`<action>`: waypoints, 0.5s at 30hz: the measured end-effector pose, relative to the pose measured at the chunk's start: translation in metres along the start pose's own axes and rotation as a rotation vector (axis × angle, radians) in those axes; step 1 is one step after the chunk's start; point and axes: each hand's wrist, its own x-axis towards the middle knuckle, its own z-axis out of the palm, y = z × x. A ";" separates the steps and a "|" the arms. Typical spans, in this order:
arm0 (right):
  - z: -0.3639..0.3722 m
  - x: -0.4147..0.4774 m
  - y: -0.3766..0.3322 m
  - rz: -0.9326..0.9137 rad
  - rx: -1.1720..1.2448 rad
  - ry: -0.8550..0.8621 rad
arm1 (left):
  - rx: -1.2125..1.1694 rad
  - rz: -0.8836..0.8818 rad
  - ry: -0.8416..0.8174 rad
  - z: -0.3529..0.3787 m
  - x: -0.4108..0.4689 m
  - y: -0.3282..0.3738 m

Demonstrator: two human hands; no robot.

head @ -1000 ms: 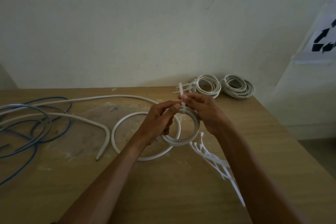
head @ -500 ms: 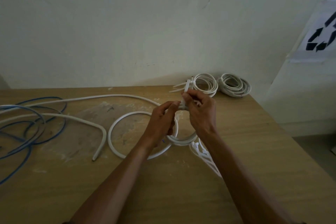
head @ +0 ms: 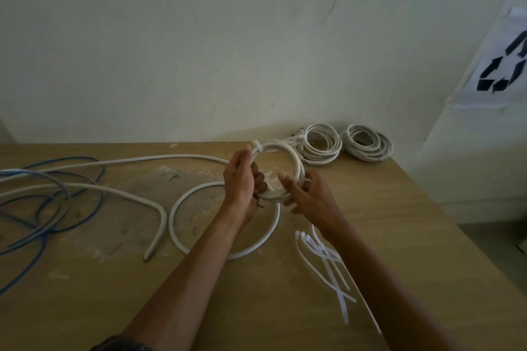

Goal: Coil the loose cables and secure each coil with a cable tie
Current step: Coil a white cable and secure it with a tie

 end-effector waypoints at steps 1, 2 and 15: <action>-0.001 -0.002 0.000 0.069 0.071 -0.023 | -0.053 -0.003 0.037 0.006 0.003 -0.003; -0.001 -0.003 -0.001 0.099 0.154 -0.036 | -0.091 0.002 0.064 0.012 0.005 -0.006; -0.059 0.119 0.026 0.025 0.217 0.339 | 0.876 0.240 -0.307 0.032 0.050 -0.033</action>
